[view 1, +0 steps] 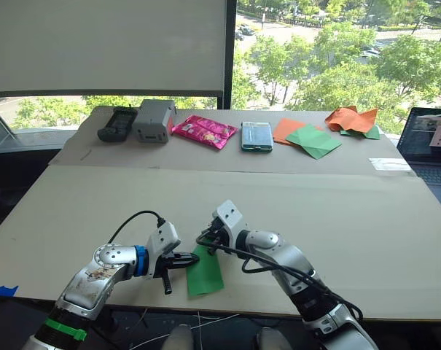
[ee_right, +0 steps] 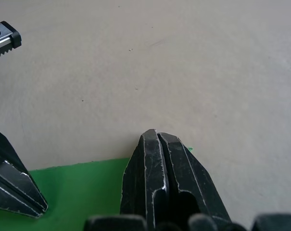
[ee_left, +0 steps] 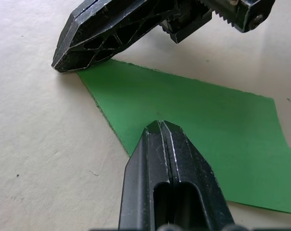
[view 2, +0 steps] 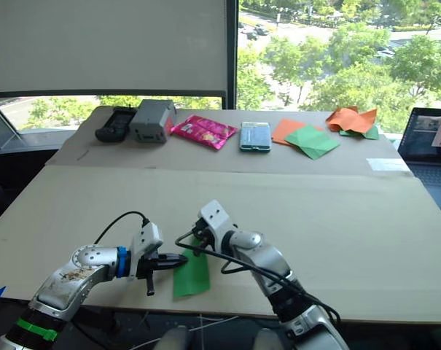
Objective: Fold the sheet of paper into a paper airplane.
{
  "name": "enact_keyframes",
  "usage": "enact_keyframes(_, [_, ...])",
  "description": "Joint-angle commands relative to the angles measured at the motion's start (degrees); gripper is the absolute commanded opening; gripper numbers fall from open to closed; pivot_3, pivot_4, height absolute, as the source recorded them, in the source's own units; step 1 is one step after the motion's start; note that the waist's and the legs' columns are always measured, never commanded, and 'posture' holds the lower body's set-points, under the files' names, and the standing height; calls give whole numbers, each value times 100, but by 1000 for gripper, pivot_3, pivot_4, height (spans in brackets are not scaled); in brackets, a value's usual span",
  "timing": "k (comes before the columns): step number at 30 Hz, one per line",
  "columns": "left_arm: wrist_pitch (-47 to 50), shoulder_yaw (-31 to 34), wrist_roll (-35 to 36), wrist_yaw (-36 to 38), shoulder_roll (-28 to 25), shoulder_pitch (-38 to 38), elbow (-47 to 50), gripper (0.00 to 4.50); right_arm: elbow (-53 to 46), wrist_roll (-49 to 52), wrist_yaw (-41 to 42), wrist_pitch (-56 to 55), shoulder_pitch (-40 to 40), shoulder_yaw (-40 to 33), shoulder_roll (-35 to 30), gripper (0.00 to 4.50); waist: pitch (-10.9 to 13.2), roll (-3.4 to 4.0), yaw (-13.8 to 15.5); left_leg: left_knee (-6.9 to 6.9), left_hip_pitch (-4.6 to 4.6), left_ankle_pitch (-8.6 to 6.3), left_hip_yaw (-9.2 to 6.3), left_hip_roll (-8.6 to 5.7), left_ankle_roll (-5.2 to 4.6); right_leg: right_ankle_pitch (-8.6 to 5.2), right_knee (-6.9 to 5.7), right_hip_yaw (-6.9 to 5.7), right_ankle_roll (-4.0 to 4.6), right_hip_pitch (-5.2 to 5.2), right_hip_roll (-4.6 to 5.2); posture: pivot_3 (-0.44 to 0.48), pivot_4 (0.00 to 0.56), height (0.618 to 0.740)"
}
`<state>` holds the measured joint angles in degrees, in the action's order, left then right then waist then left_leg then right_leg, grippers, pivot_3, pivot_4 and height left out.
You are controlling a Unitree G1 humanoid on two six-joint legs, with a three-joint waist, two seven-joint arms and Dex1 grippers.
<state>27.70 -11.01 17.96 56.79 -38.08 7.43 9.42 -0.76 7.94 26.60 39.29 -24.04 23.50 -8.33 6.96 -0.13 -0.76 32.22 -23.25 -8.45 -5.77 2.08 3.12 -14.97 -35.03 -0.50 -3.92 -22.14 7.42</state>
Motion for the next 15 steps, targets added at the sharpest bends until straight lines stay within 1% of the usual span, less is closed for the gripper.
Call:
enact_keyframes(1, [132,-76,-202,-85,-113,-107,-138,41,-130,-53,125,-8,215,-35,-180,0,0,0,0,0,0,0,0,0,0,0,0,0,0,0,0,0,150,720])
enact_keyframes(10, [88,-113,-235,-50,-148,-107,-162,41,-623,-65,322,223,726,218,-407,0,-7,-1,-8,-1,3,0,0,1,0,0,1,0,0,-1,0,0,150,720])
enact_keyframes(15, [80,-114,-241,-42,-175,-113,-165,41,-780,-67,400,315,877,340,-475,0,-8,2,-8,-1,4,-1,0,2,1,-1,3,0,2,-1,0,0,150,720])
